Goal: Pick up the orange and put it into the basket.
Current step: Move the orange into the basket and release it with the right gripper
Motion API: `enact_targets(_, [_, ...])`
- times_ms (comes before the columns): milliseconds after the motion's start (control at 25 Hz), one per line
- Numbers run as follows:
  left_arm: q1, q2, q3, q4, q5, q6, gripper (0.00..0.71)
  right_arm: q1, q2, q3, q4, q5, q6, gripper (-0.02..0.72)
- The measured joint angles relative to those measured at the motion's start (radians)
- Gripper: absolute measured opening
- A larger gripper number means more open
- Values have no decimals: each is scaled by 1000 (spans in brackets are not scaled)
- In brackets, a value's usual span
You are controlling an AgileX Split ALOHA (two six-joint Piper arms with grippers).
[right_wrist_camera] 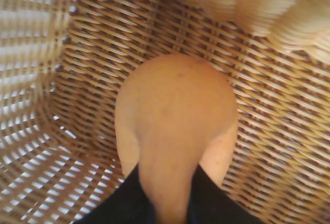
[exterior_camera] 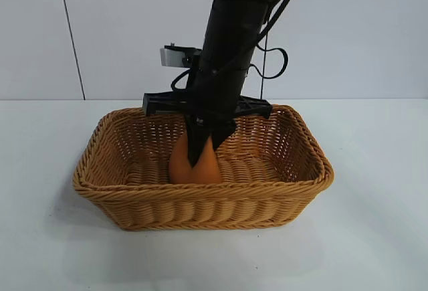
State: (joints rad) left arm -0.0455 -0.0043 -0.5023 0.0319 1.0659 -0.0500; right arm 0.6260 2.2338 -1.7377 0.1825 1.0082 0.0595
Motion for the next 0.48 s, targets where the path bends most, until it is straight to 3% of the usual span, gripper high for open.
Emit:
enact_targets(160, [0, 0, 0, 0, 0, 0, 644, 0, -12, -12, 1, 4, 0, 418])
enact_targets(240, [0, 0, 0, 0, 0, 0, 644, 0, -22, -30, 2, 9, -1, 530])
enact_targets(480, [0, 0, 0, 0, 0, 0, 644, 0, -47, -113, -3, 59, -1, 581])
